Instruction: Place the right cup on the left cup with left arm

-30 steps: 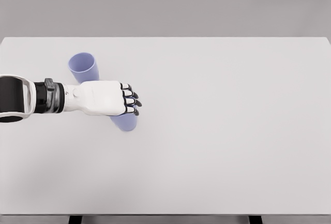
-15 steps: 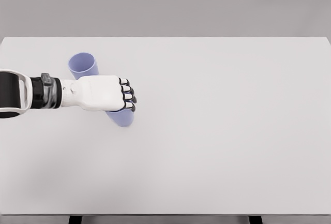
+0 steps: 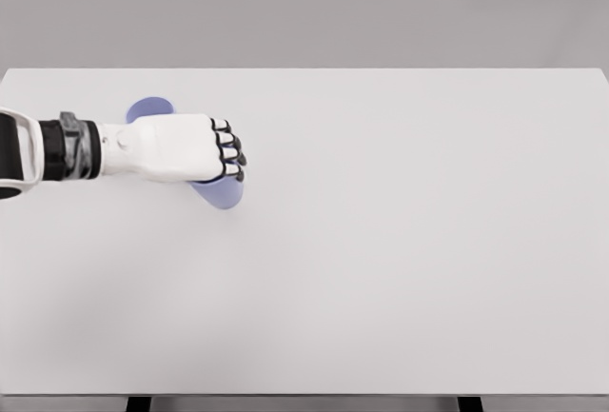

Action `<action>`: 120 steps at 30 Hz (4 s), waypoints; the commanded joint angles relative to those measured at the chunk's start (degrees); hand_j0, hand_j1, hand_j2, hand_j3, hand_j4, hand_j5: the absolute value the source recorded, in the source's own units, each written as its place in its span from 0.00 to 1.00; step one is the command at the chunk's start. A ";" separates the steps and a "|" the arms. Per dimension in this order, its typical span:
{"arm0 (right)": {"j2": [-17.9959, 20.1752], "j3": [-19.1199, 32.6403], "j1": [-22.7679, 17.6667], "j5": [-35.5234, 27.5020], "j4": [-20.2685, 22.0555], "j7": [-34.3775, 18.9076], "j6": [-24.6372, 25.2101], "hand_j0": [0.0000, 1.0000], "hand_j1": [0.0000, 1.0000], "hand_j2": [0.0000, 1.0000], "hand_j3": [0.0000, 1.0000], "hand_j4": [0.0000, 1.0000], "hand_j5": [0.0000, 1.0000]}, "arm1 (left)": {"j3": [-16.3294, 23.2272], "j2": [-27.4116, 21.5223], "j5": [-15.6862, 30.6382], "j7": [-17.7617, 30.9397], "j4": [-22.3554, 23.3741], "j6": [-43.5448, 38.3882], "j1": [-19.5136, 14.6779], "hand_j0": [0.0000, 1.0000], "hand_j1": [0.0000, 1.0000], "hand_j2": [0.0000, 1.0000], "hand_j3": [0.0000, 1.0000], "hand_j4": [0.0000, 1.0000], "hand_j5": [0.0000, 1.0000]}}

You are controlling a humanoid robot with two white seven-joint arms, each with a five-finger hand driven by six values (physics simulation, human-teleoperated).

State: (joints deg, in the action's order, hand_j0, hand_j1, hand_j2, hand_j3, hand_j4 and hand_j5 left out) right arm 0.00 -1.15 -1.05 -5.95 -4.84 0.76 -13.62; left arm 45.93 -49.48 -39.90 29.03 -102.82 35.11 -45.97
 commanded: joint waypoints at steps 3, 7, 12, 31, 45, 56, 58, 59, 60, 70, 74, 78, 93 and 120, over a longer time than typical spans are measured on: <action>0.00 0.01 0.00 -0.02 0.01 -0.05 0.00 1.00 1.00 1.00 1.00 1.00 1.00 | -1.72 -0.36 0.26 -0.03 0.16 -0.11 -0.35 0.72 0.72 0.72 0.72 0.72 0.72; 0.00 0.01 0.00 -0.02 0.01 -0.05 0.00 1.00 1.00 1.00 1.00 1.00 1.00 | -3.04 -0.71 0.61 -0.03 0.16 -0.11 -0.44 0.72 0.72 0.72 0.72 0.72 0.72; 0.00 0.01 0.00 -0.02 0.01 -0.05 0.00 1.00 1.00 1.00 1.00 1.00 1.00 | -3.48 -0.80 0.61 -0.03 0.25 -0.11 -1.49 0.72 0.72 0.72 0.72 0.72 0.72; 0.00 0.01 0.00 -0.02 0.01 -0.05 0.00 1.00 1.00 1.00 1.00 1.00 1.00 | -8.05 -1.59 0.96 -0.03 0.69 -0.11 -1.85 0.72 0.72 0.72 0.72 0.72 0.72; 0.00 0.01 0.00 -0.02 0.01 -0.05 0.00 1.00 1.00 1.00 1.00 1.00 1.00 | -10.51 -3.35 0.96 -0.03 2.53 -0.11 -1.85 0.72 0.72 0.72 0.72 0.72 0.72; 0.00 0.01 0.00 -0.02 0.01 0.03 0.00 1.00 1.00 1.00 1.00 1.00 1.00 | -11.30 -3.96 0.96 -0.03 5.00 -0.11 -1.85 0.72 0.72 0.72 0.72 0.72 0.72; 0.00 0.01 0.00 -0.02 0.01 -0.05 0.00 1.00 1.00 1.00 1.00 1.00 1.00 | -11.48 -4.05 1.05 -0.03 5.08 -0.11 -1.93 0.72 0.72 0.72 0.72 0.72 0.72; 0.00 0.01 0.00 -0.02 0.01 -0.05 0.00 1.00 1.00 1.00 1.00 1.00 1.00 | -11.83 -4.05 1.13 -0.03 5.09 -0.11 -1.85 0.72 0.72 0.72 0.72 0.72 0.72; 0.00 0.01 0.00 -0.02 0.01 0.03 0.00 1.00 1.00 1.00 1.00 1.00 1.00 | -11.92 -4.05 1.22 -0.03 5.09 -0.11 -1.85 0.72 0.72 0.72 0.72 0.72 0.72; 0.00 0.01 0.00 -0.02 0.01 0.03 0.00 1.00 1.00 1.00 1.00 1.00 1.00 | -12.36 -5.28 1.14 -0.03 6.84 -0.11 -1.76 0.72 0.72 0.72 0.72 0.72 0.72; 0.00 0.01 0.00 -0.02 0.01 0.03 0.00 1.00 1.00 1.00 1.00 1.00 1.00 | -12.27 -5.28 1.14 -0.03 7.02 -0.11 -1.67 0.72 0.72 0.72 0.72 0.72 0.72; 0.00 0.01 0.00 -0.02 0.01 0.03 0.00 1.00 1.00 1.00 1.00 1.00 1.00 | -11.92 -5.63 0.87 0.06 7.11 -0.11 -1.32 0.72 0.72 0.72 0.72 0.72 0.72; 0.00 0.01 0.00 -0.02 0.01 -0.05 0.00 1.00 1.00 1.00 1.00 1.00 1.00 | -11.57 -5.63 0.43 0.59 8.16 -0.11 -1.05 0.72 0.72 0.72 0.72 0.72 0.72; 0.00 0.01 0.00 -0.02 0.01 -0.05 0.00 1.00 1.00 1.00 1.00 1.00 1.00 | -12.88 -5.63 2.89 0.59 10.80 -0.11 -1.23 1.00 1.00 1.00 1.00 1.00 1.00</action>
State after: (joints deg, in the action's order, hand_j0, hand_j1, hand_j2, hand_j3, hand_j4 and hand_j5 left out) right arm 0.00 -1.15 -1.05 -5.95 -4.84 0.75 -13.62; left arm 33.57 -55.04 -38.05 29.73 -92.24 35.12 -47.02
